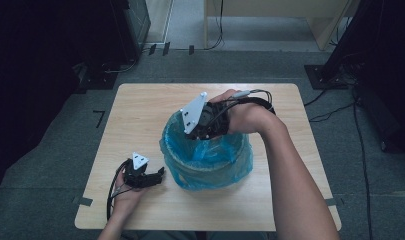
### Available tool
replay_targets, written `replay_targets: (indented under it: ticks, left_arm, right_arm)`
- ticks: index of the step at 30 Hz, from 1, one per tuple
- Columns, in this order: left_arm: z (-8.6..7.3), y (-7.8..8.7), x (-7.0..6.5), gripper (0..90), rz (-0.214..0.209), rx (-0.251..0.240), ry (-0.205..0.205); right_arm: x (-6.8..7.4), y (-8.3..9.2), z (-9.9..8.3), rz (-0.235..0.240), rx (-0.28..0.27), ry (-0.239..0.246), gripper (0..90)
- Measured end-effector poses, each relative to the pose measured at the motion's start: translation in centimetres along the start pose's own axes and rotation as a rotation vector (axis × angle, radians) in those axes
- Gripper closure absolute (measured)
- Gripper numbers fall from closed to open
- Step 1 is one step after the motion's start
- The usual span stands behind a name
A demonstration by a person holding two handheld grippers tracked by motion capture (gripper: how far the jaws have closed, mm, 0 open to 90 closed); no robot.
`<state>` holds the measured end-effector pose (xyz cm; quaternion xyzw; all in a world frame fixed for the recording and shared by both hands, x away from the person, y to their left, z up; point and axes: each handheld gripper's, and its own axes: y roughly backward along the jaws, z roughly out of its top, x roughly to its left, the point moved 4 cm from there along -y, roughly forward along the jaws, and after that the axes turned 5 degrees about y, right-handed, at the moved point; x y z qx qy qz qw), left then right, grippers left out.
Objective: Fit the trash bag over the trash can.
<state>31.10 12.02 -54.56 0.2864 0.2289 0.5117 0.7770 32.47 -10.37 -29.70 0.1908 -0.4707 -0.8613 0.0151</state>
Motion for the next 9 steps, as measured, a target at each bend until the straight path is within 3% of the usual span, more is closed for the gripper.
replay_targets:
  ticks: [4,7,8,9]
  left_arm:
    - [0.0,0.01,0.01,16.4,0.0,0.001,-0.001]
    - [0.0,0.0,0.0,16.4,0.0,0.0,0.0]
    - [0.0,0.0,0.0,16.4,0.0,0.0,0.0]
    - [0.0,0.0,0.01,16.4,0.0,0.001,-0.001]
  right_arm:
    - [0.03,0.56,0.23,0.0,-0.02,0.001,90.0]
    - [0.22,0.45,0.03,0.012,-0.004,-0.004,90.0]
    - [0.14,0.46,-0.02,0.009,-0.004,-0.021,85.6]
    - [0.09,0.55,0.06,0.017,-0.024,-0.06,59.0]
